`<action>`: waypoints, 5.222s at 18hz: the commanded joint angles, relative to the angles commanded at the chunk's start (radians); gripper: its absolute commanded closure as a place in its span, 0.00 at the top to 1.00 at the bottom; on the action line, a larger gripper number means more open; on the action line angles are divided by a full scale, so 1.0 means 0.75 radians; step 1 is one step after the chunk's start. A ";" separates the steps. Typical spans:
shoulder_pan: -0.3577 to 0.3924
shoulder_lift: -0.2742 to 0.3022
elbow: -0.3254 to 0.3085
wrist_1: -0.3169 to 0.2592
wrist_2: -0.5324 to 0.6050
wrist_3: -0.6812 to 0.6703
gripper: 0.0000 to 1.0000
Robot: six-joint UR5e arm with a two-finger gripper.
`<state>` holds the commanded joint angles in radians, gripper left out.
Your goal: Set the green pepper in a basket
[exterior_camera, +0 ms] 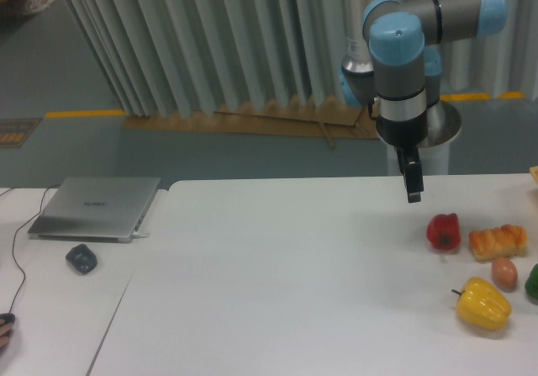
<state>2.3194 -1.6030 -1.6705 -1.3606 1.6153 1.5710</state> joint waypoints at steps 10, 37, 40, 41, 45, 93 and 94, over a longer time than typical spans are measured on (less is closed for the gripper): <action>0.151 -0.004 0.014 0.004 0.010 -0.115 1.00; 0.429 -0.372 0.205 0.364 0.071 -0.086 1.00; 0.509 -0.435 0.184 0.364 0.094 -0.113 1.00; 0.527 -0.458 0.180 0.364 0.092 -0.123 1.00; 0.528 -0.483 0.147 0.364 0.025 -0.286 1.00; 0.542 -0.536 0.106 0.372 -0.205 -0.377 1.00; 0.540 -0.538 0.106 0.372 -0.203 -0.372 1.00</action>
<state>2.7244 -2.0064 -1.5907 -1.0815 1.4634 1.2916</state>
